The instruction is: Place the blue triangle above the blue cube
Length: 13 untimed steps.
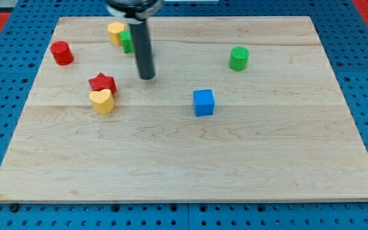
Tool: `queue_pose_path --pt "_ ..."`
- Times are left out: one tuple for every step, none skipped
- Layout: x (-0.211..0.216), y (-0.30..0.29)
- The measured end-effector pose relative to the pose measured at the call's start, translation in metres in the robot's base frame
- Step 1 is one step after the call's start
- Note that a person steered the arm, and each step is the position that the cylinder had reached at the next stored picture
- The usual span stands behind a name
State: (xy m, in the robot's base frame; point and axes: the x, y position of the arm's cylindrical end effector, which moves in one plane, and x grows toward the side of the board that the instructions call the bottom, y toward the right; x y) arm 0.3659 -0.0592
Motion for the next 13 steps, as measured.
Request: queue_pose_path --pt "-0.035 0.013" --pt "-0.045 0.008" --pt "-0.027 0.005" --pt "-0.022 -0.048" --pt "-0.055 -0.070" --pt "-0.061 -0.077" --pt "-0.061 -0.074" --pt "-0.061 -0.073" --pt "-0.062 -0.073" --pt "-0.068 -0.073" --pt "-0.071 -0.079" --pt "-0.072 -0.034" --pt "-0.073 0.006"
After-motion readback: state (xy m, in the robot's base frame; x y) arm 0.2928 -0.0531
